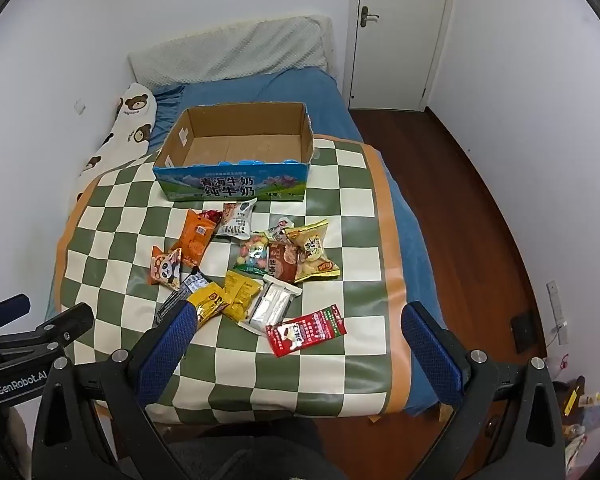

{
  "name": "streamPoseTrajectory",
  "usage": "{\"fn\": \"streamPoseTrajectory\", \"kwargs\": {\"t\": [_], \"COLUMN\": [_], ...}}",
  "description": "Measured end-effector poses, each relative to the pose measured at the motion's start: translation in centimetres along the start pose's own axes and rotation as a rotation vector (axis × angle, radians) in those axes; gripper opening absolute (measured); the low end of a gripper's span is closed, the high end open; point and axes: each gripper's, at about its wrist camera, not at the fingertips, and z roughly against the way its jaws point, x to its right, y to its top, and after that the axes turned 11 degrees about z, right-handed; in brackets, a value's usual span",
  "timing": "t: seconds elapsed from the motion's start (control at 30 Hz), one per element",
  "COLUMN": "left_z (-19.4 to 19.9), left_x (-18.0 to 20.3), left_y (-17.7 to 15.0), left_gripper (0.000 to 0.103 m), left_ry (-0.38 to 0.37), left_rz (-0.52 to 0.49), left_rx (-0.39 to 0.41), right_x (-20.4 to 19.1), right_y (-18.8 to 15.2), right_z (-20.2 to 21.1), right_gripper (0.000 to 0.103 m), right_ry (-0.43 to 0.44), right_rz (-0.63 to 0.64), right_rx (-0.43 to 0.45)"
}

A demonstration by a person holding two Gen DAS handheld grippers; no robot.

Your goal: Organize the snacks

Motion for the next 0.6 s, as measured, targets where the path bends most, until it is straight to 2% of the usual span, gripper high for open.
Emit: {"fn": "streamPoseTrajectory", "kwargs": {"t": [0.07,0.6], "left_z": [-0.01,0.18], "left_x": [0.05,-0.01], "left_y": [0.00,-0.19], "left_gripper": [0.103,0.103], "left_ry": [-0.002,-0.012], "left_rz": [0.001,0.006], "left_rx": [-0.002,-0.009], "right_x": [0.04,-0.14], "right_y": [0.12,-0.15], "right_z": [-0.08,-0.32], "right_gripper": [0.103,0.103], "right_ry": [-0.013,0.007], "right_rz": [0.010,-0.004], "right_rx": [-0.020,-0.020]}}
